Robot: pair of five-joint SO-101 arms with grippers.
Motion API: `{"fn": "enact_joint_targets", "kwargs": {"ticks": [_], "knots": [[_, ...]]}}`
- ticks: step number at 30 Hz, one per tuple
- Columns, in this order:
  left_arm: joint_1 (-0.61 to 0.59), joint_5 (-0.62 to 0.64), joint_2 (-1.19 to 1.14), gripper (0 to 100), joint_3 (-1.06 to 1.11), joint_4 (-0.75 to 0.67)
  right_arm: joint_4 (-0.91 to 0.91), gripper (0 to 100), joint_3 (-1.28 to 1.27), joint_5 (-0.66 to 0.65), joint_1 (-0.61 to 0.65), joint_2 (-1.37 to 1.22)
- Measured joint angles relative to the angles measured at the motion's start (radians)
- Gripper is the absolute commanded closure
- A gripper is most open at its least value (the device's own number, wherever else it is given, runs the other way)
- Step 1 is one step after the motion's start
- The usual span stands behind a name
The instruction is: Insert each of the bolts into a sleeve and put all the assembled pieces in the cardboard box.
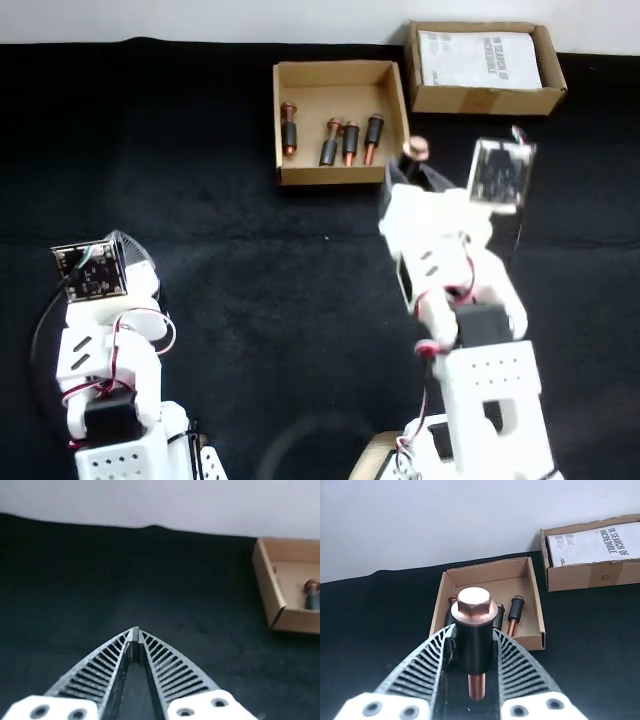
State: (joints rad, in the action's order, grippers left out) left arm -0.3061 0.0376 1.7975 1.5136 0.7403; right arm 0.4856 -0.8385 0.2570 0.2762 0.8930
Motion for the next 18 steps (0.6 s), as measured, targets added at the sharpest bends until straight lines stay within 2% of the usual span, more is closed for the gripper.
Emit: {"fn": "enact_joint_targets", "kwargs": {"ticks": [5,10,18], "knots": [[-0.015,0.0,0.0,99,0.101,0.0,0.017,99.1,0.198,0.0,0.0,-0.204],[-0.032,0.0,0.0,99,0.161,0.009,0.144,99.1,0.463,0.0,0.0,-0.442],[-0.032,0.0,0.0,99,0.163,0.193,0.341,99.1,0.988,0.0,0.0,-0.881]]}}
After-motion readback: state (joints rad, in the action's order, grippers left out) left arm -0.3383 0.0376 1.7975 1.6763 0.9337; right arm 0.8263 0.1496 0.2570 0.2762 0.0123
